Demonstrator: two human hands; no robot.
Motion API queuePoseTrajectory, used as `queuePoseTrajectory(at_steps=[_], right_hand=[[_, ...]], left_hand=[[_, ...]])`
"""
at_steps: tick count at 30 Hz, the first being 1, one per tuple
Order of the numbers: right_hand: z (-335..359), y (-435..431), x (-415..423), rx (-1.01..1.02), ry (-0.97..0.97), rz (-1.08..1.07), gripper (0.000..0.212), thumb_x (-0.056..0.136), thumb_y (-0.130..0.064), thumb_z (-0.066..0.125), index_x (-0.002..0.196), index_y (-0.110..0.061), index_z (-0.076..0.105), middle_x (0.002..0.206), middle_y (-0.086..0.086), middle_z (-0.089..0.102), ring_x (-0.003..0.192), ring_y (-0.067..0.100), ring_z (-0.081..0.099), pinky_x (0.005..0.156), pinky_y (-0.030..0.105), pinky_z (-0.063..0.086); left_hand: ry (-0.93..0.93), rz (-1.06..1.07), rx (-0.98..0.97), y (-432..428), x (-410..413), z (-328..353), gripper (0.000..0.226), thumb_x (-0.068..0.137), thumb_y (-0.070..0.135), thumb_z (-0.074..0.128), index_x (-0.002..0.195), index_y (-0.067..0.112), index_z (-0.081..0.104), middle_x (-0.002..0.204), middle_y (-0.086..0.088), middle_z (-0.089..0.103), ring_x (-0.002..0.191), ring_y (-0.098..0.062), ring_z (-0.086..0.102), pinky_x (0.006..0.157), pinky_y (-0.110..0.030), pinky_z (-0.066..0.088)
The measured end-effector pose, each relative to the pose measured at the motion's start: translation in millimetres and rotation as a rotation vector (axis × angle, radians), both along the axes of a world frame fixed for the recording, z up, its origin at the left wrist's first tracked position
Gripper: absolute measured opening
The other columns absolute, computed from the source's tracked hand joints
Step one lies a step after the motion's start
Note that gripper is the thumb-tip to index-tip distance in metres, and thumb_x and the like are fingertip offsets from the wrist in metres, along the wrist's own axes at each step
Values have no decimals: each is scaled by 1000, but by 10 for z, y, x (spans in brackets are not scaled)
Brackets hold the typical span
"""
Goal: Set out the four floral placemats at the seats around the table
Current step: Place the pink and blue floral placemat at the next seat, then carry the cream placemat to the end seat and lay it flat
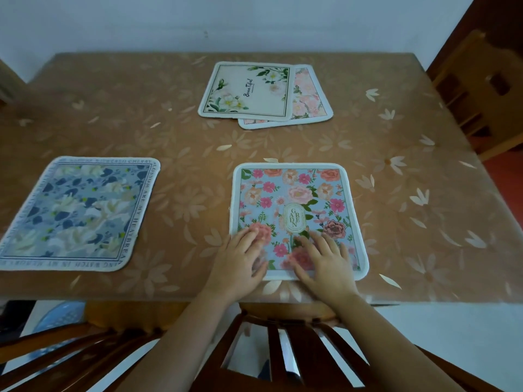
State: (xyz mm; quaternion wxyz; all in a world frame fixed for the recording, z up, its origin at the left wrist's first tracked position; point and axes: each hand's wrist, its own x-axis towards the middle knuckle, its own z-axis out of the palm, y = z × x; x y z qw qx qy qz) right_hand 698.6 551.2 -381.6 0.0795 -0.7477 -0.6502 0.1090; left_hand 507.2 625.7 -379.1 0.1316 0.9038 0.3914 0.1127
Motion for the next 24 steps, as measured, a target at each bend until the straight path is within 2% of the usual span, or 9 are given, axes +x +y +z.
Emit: queuePoseTrajectory(at_steps=[3,9,12,18,24], right_hand=[[177,19,-286,64,-7,0,52,85,-43,56,128,-16,49,136,9,49,128,28,38,104,54,28],[521,-82,-922,216,-20,-7,45,79,-29,68,117,-7,59,122,16,60,114,35,53,93,58,41],[703,-218,-1310,246,-27,-8,44,80,-27,67,118,-8,57,121,14,60,114,34,53,95,57,40],[967,-518,-2083,325,-12,-10,42,76,-23,70,114,-10,60,117,14,63,106,35,57,88,55,44],[1114,-735,-2707,382,-8,-9,41,75,-23,71,113,-10,62,117,13,64,107,33,57,88,52,45]], left_hand=[[-12,97,65,-100,-139,184,40,81,25,63,116,8,58,127,-12,56,123,-31,44,99,-53,36],[-39,198,117,-348,-620,483,40,78,23,63,115,8,59,126,-12,57,122,-32,46,98,-53,36],[-58,266,139,-519,-962,647,40,75,21,67,113,8,60,123,-13,59,119,-32,49,96,-54,37],[-137,332,176,-826,-1659,887,40,76,18,64,113,5,60,122,-16,59,118,-33,50,97,-55,38],[-174,342,189,-1025,-2244,1058,42,78,18,65,117,7,57,125,-14,57,120,-32,47,101,-51,33]])
